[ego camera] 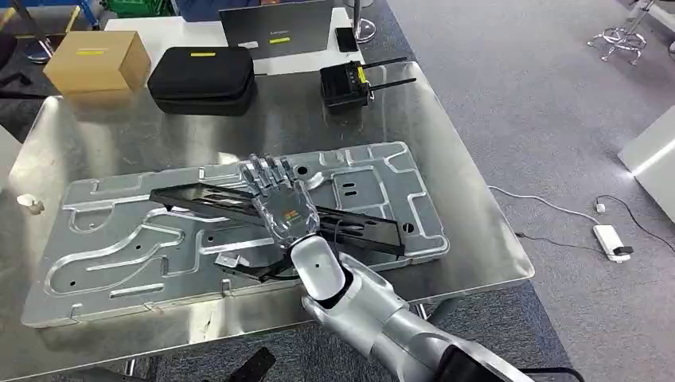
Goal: Take the parts from the cabinet and place them on the table.
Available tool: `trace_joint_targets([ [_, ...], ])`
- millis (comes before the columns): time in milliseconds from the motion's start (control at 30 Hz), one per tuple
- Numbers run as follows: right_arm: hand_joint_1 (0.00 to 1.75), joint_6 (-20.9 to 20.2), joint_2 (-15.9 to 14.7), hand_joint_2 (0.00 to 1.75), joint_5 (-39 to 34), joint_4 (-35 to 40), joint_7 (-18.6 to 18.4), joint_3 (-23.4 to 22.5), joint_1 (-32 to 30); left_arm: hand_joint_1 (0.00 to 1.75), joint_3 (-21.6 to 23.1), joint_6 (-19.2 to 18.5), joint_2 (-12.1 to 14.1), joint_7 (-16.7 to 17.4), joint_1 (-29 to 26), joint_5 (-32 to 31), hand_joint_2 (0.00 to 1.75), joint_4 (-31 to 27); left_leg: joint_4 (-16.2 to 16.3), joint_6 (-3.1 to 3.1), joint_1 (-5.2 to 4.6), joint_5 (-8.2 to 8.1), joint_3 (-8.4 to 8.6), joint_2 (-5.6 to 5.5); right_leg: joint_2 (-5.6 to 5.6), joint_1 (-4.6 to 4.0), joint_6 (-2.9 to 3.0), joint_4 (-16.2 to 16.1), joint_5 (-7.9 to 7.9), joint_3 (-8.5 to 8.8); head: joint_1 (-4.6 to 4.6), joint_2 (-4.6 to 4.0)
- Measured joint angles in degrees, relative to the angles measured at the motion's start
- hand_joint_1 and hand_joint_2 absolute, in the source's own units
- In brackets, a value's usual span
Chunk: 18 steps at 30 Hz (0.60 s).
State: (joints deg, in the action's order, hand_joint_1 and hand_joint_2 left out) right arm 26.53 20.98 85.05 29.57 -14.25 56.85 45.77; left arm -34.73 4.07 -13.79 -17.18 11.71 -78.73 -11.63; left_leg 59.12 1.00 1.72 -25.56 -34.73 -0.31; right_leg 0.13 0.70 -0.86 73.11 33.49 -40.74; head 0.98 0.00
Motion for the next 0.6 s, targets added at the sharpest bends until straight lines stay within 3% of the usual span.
trace_joint_targets([
  [33, 0.00, -0.2, 0.0, 1.75, 0.0, 0.0, 0.2, 0.1, -0.1, 0.00, 0.0, 0.0, 0.0, 0.0, -0.1, 0.0, 0.00, 0.0, 0.0, 0.03, -0.08, -0.01, -0.04, 0.03, -0.01, 0.01, -0.03, 3.5, 1.04, -1.78, 0.02, 0.00],
  [67, 0.00, -0.4, 0.0, 1.75, 0.0, 0.0, 0.4, 0.3, -0.2, 0.00, 0.0, 0.0, 0.0, 0.0, -0.1, 0.0, 0.00, 0.0, 0.0, 0.03, -0.16, -0.02, -0.02, 0.02, -0.01, 0.01, 0.09, 4.7, 0.66, -2.48, 0.02, 0.00],
  [100, 0.00, -0.7, 0.0, 1.75, -0.1, 0.0, 0.8, 0.4, -0.2, 0.00, 0.0, 0.0, 0.0, 0.0, -0.1, 0.0, 0.00, 0.0, 0.0, 0.03, -0.22, -0.03, 0.05, -0.02, -0.01, -0.01, 0.30, 2.8, -1.07, -1.67, 0.02, 0.00],
  [167, 0.00, -1.2, 0.0, 1.75, -0.6, 0.1, 1.5, 0.5, -0.1, 0.00, 0.0, 0.0, 0.0, 0.0, 0.0, 0.0, 0.00, 0.0, 0.0, -0.02, -0.35, -0.06, 0.29, -0.21, 0.00, -0.17, 1.16, -6.9, -6.31, 3.02, 0.02, 0.00],
  [200, 0.00, -2.2, 0.0, 1.75, -1.3, 0.4, 2.2, 0.6, -0.1, 0.00, 0.0, 0.0, -0.1, 0.0, 0.0, 0.2, 0.00, 0.0, 0.0, -0.09, -0.34, -0.11, 0.33, -0.21, 0.01, -0.59, 1.87, -12.1, -7.84, 5.29, 0.02, 0.00],
  [233, 0.00, -3.9, 0.0, 1.75, -2.4, 0.4, 3.5, 0.7, 0.1, 0.00, 0.0, 0.0, -0.1, -0.1, 0.0, 0.2, 0.00, 0.0, 0.0, -0.37, -0.70, -0.13, 0.17, -0.18, -0.06, -0.90, 2.02, -12.8, -7.03, 5.81, -0.09, 0.00],
  [267, 0.00, -6.7, 0.0, 1.75, -4.1, 0.6, 5.6, 0.9, 0.2, 0.00, 0.0, 0.0, -0.1, -0.2, 0.0, 0.3, 0.00, 0.0, -0.1, -0.65, -0.51, -0.05, 0.07, -0.16, -0.04, -1.02, 2.06, -13.2, -7.31, 5.70, 0.00, 0.00],
  [333, 0.00, -15.0, 0.0, 1.75, -9.1, 1.1, 10.7, 1.4, 0.3, 0.00, 0.0, 0.0, -0.1, -0.4, 0.0, 0.8, 0.00, 0.0, -0.6, -1.36, -0.29, 0.14, 0.31, -0.12, 0.19, -1.21, 2.23, -13.2, -7.32, 5.64, 0.00, 0.00],
  [400, 0.00, -20.1, 0.2, 1.75, -13.4, 2.0, 13.5, 1.8, 0.4, 0.00, 0.0, 0.0, -0.1, -0.5, -0.1, 1.2, 0.00, 0.0, 0.1, -1.96, -0.34, -0.53, 0.05, 0.02, 0.01, -0.51, 2.90, -14.9, -8.25, 6.56, -0.04, 0.00],
  [433, 0.00, -21.7, 0.2, 1.75, -14.8, 2.4, 14.0, 2.3, 1.0, 0.00, 0.0, 0.0, -0.1, -0.5, 0.0, 1.2, 0.00, 0.0, 2.3, -1.99, -0.37, -2.19, -0.98, -0.01, -0.03, -0.48, 3.38, -15.2, -8.43, 6.65, -0.13, 0.00],
  [533, 0.00, -28.3, 0.2, 1.75, -20.6, 2.6, 15.6, 3.9, 2.4, 0.00, 0.0, 0.1, 0.2, -0.6, -0.3, 2.0, 0.00, 0.0, 14.6, -2.42, -0.37, -7.77, -6.73, 0.00, -0.16, -0.73, 3.63, -15.0, -8.27, 6.56, -0.11, 0.00],
  [567, 0.00, -30.3, 0.2, 1.75, -22.8, 2.6, 16.1, 4.7, 2.6, 0.00, 0.0, 0.2, 0.4, -0.7, -0.5, 2.2, 0.00, 0.0, 16.7, -2.53, -0.37, -7.78, -7.81, 0.00, -0.12, -0.79, 3.70, -14.8, -8.21, 6.52, -0.11, 0.00],
  [600, 0.00, -31.8, 0.2, 1.75, -24.6, 2.6, 16.6, 5.5, 2.8, 0.00, 0.0, 0.2, 0.5, -0.7, -0.6, 2.5, 0.00, 0.0, 15.5, -2.54, -0.37, -6.30, -7.31, 0.01, -0.05, -0.79, 3.67, -14.6, -8.07, 6.52, -0.11, 0.00],
])
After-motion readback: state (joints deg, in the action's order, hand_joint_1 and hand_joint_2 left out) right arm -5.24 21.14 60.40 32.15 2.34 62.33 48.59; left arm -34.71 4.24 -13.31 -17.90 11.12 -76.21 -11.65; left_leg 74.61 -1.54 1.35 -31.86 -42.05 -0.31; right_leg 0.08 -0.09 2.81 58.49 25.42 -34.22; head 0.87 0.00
